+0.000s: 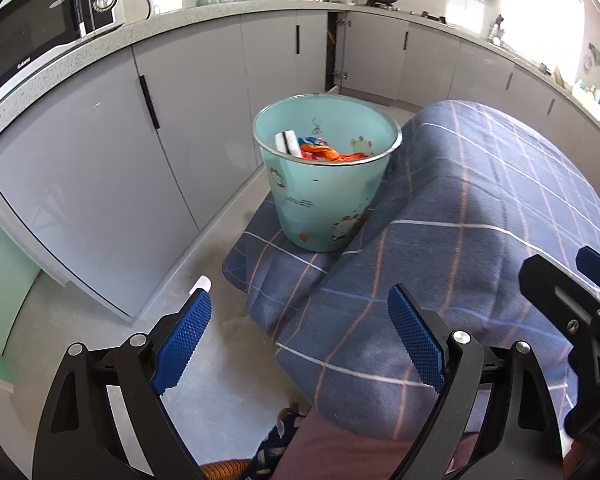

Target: Collect trash

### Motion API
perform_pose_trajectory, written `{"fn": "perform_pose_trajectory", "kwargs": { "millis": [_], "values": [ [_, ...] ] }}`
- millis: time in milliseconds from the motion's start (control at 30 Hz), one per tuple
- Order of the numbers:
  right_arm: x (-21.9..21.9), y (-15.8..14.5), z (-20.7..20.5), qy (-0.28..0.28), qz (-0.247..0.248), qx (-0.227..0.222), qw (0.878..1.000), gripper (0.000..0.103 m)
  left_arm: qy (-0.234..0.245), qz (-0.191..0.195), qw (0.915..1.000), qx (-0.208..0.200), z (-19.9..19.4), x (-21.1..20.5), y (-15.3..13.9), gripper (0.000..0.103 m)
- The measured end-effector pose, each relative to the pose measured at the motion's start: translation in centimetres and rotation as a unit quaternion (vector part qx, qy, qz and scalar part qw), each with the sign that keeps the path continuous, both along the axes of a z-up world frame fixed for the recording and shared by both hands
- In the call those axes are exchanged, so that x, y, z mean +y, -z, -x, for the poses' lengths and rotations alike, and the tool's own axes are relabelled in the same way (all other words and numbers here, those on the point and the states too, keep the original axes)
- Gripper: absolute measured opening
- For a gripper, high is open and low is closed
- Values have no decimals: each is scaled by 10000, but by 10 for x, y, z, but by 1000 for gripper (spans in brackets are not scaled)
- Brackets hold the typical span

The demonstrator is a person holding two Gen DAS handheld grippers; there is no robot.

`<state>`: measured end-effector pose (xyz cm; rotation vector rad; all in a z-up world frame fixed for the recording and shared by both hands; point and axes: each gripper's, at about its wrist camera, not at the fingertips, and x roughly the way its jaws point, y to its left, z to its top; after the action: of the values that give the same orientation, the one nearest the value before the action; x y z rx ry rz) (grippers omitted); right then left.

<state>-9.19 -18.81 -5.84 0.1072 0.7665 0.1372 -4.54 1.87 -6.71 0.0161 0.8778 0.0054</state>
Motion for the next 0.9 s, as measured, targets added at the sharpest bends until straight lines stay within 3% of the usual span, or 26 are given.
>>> {"fn": "perform_pose_trajectory", "kwargs": {
  "millis": [167,333,533,900],
  "values": [
    [-7,-14,22,34,-84,-232,9997,95,21,-16,9999,-162,15,-5,-12,89],
    [-19,-38,36,177,-316,-611,9975,95,-149,-185,9965,-801,32,-2,-43,89],
    [-24,-67,59,258,-536,-1068,9925,96,-218,-22,9925,-1206,47,9,-74,90],
    [-18,-121,83,300,-712,-2314,9698,97,-256,-17,9740,-2252,70,17,-123,93]
  ]
}}
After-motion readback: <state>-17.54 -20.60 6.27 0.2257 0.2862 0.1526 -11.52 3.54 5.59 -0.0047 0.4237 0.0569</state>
